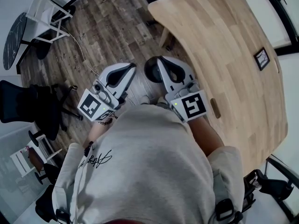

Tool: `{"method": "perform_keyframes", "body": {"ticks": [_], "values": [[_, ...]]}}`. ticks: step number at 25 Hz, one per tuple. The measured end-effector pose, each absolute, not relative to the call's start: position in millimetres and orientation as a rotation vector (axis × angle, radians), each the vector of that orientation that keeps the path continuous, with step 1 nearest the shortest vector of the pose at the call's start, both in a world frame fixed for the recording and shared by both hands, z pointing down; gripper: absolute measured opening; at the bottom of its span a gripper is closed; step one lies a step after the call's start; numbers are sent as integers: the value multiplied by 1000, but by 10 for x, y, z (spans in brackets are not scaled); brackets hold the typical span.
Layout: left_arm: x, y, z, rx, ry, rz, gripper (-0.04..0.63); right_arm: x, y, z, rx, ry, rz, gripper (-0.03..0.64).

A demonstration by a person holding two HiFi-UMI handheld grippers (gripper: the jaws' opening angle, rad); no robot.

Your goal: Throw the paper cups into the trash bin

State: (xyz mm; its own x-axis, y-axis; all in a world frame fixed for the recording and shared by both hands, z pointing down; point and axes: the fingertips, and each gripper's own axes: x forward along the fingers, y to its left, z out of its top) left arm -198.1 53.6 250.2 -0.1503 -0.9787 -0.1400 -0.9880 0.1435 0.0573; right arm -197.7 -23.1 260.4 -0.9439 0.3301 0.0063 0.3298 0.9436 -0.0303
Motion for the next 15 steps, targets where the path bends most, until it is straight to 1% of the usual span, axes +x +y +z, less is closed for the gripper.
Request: {"method": "perform_keyframes", "body": {"ticks": [15], "values": [[-1919, 534, 2489, -1994, 2320, 209, 3, -1922, -247, 2577, -519, -3096, 42, 9]]}}
